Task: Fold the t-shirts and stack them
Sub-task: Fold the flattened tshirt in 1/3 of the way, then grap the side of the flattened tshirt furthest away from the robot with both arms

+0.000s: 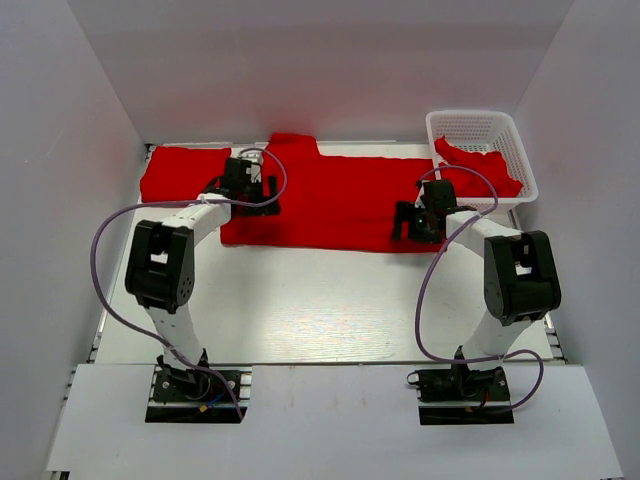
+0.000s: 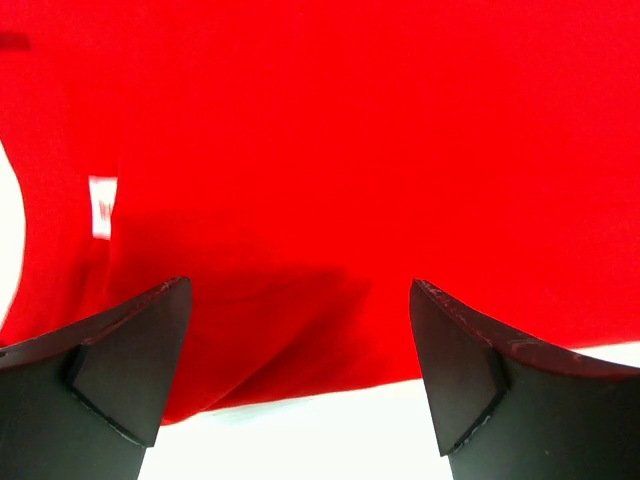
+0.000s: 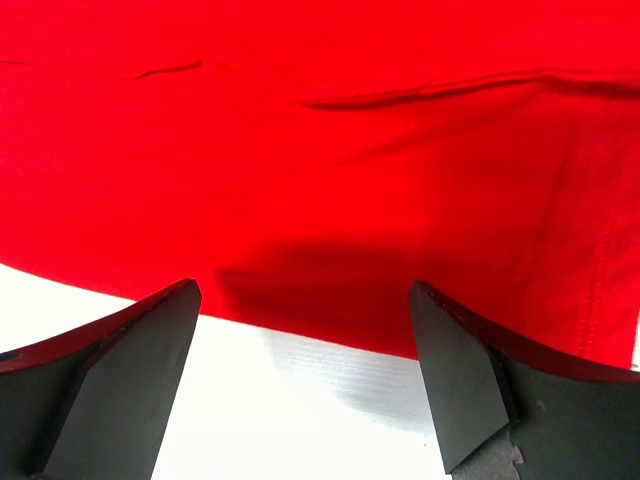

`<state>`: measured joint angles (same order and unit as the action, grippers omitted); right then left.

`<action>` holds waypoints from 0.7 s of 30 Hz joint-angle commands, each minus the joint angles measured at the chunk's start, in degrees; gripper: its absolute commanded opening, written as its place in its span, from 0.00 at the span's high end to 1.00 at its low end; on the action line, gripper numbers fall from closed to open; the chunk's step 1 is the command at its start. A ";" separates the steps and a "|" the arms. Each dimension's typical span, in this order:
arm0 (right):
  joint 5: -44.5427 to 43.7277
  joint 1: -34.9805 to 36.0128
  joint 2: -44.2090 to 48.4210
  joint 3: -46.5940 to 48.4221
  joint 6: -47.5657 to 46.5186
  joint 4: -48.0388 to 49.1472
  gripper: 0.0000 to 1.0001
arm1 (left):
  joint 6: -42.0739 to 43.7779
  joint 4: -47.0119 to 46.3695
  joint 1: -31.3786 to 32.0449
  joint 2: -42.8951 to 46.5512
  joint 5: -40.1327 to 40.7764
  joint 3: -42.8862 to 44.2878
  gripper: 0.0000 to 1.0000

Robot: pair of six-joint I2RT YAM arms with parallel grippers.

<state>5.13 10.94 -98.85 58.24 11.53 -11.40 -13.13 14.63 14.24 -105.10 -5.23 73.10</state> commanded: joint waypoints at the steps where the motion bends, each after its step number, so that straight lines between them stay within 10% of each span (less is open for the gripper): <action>1: -1.61 -0.13 -0.99 -0.49 -0.37 2.70 0.09 | -1.73 4.34 -0.27 -2.65 4.44 -0.85 0.00; 9: -4.16 -0.13 3.29 -8.13 4.37 0.26 0.09 | -11.81 18.49 -0.27 -4.51 11.82 -7.33 0.00; 21: 10.25 1.10 29.45 -33.79 12.55 -5.73 0.09 | -25.36 32.90 0.61 21.14 7.26 -34.68 0.00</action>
<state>10.98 11.51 -73.49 30.28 21.54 -4.80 -33.30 32.32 14.87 -85.62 4.84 45.54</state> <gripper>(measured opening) 0.907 0.994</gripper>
